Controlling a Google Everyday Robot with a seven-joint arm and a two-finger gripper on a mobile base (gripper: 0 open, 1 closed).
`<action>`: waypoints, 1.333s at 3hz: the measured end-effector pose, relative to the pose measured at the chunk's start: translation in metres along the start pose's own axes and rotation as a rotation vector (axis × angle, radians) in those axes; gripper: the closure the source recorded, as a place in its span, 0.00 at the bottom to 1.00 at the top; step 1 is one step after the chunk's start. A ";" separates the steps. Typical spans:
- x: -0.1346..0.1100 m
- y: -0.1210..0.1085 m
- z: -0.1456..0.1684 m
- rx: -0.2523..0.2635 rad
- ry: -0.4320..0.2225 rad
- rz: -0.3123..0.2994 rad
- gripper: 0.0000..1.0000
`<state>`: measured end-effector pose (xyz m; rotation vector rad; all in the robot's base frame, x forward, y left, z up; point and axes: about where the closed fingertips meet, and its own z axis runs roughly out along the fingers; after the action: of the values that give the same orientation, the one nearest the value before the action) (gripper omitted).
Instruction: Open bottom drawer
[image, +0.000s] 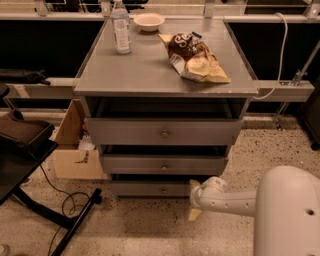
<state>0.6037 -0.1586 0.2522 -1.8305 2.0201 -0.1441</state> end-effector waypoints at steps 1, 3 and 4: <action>-0.005 0.000 0.043 -0.010 0.003 -0.017 0.00; -0.013 -0.021 0.106 -0.022 0.105 -0.112 0.00; -0.020 -0.037 0.125 -0.026 0.157 -0.155 0.03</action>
Offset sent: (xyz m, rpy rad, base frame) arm 0.0740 0.0355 -0.1039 -0.1733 0.0084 0.0927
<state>0.6847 -0.1199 0.1558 -2.0492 1.9884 -0.3165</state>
